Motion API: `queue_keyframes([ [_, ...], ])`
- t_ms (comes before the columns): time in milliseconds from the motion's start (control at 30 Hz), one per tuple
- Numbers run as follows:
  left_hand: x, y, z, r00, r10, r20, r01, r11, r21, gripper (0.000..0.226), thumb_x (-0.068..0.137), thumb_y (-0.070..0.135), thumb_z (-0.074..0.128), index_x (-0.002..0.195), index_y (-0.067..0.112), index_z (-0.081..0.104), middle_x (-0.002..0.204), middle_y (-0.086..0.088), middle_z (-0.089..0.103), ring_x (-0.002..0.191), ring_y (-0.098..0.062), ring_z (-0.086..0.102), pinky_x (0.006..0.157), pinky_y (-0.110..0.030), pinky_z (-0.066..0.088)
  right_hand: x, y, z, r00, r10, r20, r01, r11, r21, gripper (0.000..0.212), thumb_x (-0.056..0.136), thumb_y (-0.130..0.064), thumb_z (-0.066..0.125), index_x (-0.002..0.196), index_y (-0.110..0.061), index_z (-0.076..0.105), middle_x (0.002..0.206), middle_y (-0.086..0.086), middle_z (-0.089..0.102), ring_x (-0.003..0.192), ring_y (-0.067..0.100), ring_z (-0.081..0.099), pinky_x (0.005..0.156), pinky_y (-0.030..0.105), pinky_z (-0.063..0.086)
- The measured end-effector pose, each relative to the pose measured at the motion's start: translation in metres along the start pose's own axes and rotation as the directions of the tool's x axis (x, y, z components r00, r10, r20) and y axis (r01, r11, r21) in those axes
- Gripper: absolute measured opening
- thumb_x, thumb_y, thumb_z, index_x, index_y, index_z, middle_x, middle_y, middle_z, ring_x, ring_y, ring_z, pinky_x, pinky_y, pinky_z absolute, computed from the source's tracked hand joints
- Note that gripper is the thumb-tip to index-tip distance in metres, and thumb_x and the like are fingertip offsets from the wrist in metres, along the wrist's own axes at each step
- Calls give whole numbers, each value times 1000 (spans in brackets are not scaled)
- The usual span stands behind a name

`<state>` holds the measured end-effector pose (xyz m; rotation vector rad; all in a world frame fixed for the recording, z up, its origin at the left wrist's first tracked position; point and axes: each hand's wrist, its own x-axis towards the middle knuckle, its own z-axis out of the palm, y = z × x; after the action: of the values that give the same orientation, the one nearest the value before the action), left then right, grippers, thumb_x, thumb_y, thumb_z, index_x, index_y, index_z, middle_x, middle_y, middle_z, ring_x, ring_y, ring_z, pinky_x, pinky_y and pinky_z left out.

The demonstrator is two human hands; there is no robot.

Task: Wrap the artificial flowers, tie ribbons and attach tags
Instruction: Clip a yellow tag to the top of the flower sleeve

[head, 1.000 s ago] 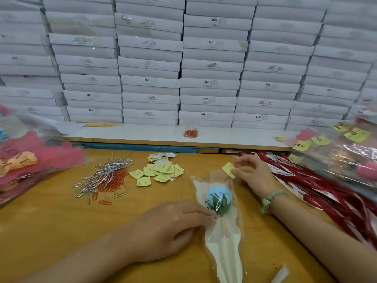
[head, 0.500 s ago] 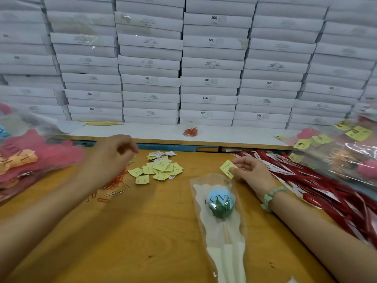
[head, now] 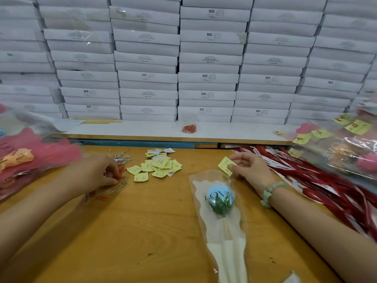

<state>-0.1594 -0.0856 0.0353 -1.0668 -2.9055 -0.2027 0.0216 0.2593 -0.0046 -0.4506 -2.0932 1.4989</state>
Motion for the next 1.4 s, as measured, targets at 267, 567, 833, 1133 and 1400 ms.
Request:
queue_keyframes([
  [267, -1, 8, -1, 998, 2, -55, 3, 996, 92, 20, 84, 25, 73, 71, 34, 61, 78, 14, 61, 73, -3, 56, 64, -24, 49, -2, -2, 1, 999, -28, 27, 28, 1000, 4, 9, 85, -9, 70, 92, -15, 69, 77, -4, 71, 56, -2, 62, 55, 14, 49],
  [567, 1, 4, 0, 993, 23, -116, -9, 993, 119, 12, 86, 26, 72, 81, 31, 62, 82, 16, 59, 78, -4, 55, 66, -21, 43, -2, -4, 2, 999, -45, 21, 44, 999, 30, 14, 85, -6, 70, 93, -17, 64, 70, -7, 70, 64, 2, 67, 55, 15, 49],
  [833, 4, 0, 6, 997, 5, -71, -3, 999, 36, 30, 83, 15, 74, 74, 39, 59, 86, 13, 63, 81, -7, 60, 79, -32, 54, -4, -8, 7, 998, -63, -25, 64, 997, 46, 6, 87, -14, 69, 93, -16, 68, 92, 7, 73, 86, 17, 71, 76, 29, 58],
  [1133, 1, 8, 9, 979, 11, -202, 0, 999, 52, 21, 86, 13, 69, 81, 30, 58, 82, 10, 63, 79, -10, 60, 64, -23, 47, -11, -16, 21, 977, 41, 209, -30, 998, -55, 9, 92, -15, 63, 91, -7, 65, 74, -2, 71, 53, 0, 62, 48, 10, 45],
  [1400, 5, 1, 12, 978, 31, -208, -44, 997, -60, 11, 91, 5, 62, 91, 10, 72, 94, -8, 69, 87, -24, 61, 81, -37, 48, -14, -19, 24, 982, 79, 172, -96, 991, 92, 12, 89, -22, 66, 86, -11, 69, 89, 4, 75, 78, 14, 71, 65, 19, 55],
])
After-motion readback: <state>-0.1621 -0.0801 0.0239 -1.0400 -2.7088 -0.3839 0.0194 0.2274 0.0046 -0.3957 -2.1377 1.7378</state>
